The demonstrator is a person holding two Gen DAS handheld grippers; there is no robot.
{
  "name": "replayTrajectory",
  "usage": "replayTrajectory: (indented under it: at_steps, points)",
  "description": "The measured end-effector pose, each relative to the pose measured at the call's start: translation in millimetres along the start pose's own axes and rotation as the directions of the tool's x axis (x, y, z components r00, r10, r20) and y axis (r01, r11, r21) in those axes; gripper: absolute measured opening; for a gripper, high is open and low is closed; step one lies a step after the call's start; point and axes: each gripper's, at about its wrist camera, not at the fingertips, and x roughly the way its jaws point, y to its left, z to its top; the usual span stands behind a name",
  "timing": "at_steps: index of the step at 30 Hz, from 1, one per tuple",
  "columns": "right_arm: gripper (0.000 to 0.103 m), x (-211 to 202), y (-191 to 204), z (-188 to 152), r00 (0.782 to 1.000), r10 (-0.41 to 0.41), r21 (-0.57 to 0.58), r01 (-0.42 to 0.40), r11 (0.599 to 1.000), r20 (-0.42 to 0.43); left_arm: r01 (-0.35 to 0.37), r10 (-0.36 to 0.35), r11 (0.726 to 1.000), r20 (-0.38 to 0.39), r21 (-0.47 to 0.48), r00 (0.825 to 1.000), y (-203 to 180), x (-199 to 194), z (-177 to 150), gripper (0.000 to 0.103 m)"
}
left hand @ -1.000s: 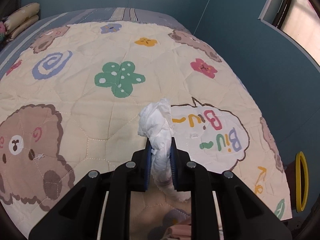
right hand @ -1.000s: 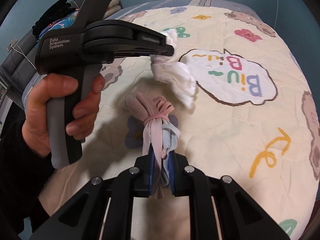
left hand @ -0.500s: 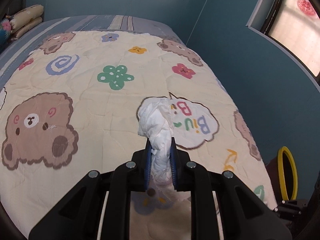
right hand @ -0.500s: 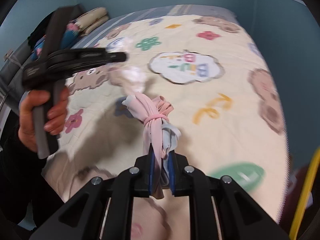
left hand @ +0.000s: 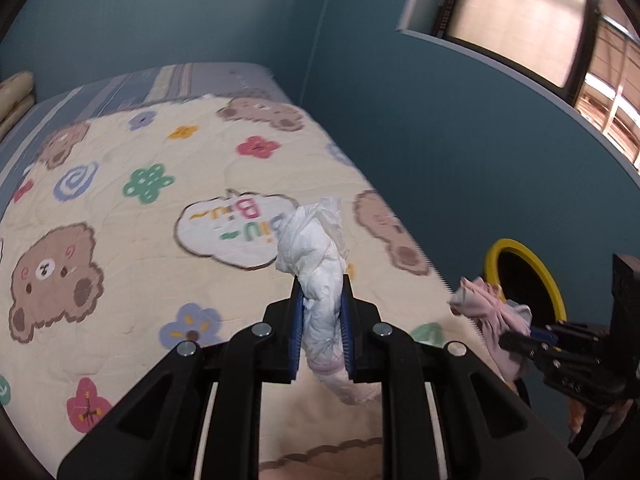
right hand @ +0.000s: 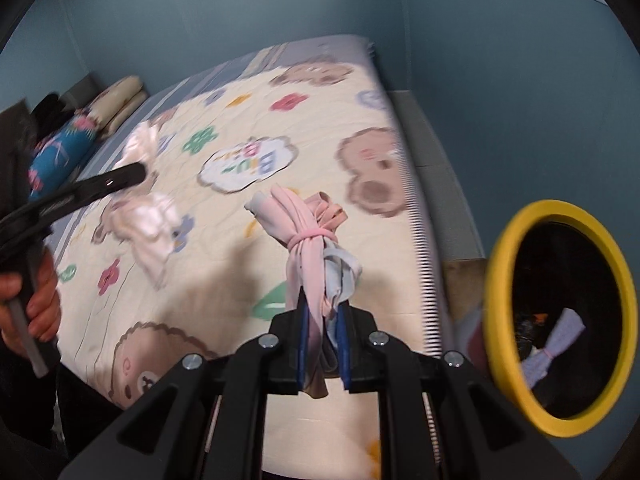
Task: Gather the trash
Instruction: 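Carry white tissue and pink cloth bundle to the yellow bin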
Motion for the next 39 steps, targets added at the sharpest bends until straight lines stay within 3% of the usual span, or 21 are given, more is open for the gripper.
replayTrajectory:
  at_steps: [8,13,20,30,39]
  points:
    - [0.011,-27.0,-56.6,4.5,0.995,-0.064,0.083,0.058,0.995,0.082,0.089,-0.093,0.984,0.02,0.156,0.995,-87.9,0.0,15.2,0.016]
    - [0.011,-40.7,-93.6,4.5,0.989,-0.103,0.136,0.088,0.987,0.108,0.13,-0.136,0.97,0.018,0.204,0.991,-127.7,13.1,26.0,0.016]
    - [0.011,-56.9,-135.7,1.5,0.977,-0.172,0.192,0.146,0.971,0.129,0.218,-0.221,0.934,-0.022,0.282,0.975,-196.8,37.7,35.8,0.016]
    - [0.012,-69.8,-184.6,-2.6,0.963,-0.233,0.255,0.192,0.948,0.138,0.284,-0.284,0.897,-0.052,0.338,0.957,-256.8,58.3,35.9,0.016]
    - [0.012,-71.0,-205.3,-7.0,0.957,-0.257,0.295,0.209,0.932,0.134,0.316,-0.308,0.895,-0.078,0.314,0.948,-281.1,84.3,38.1,0.016]
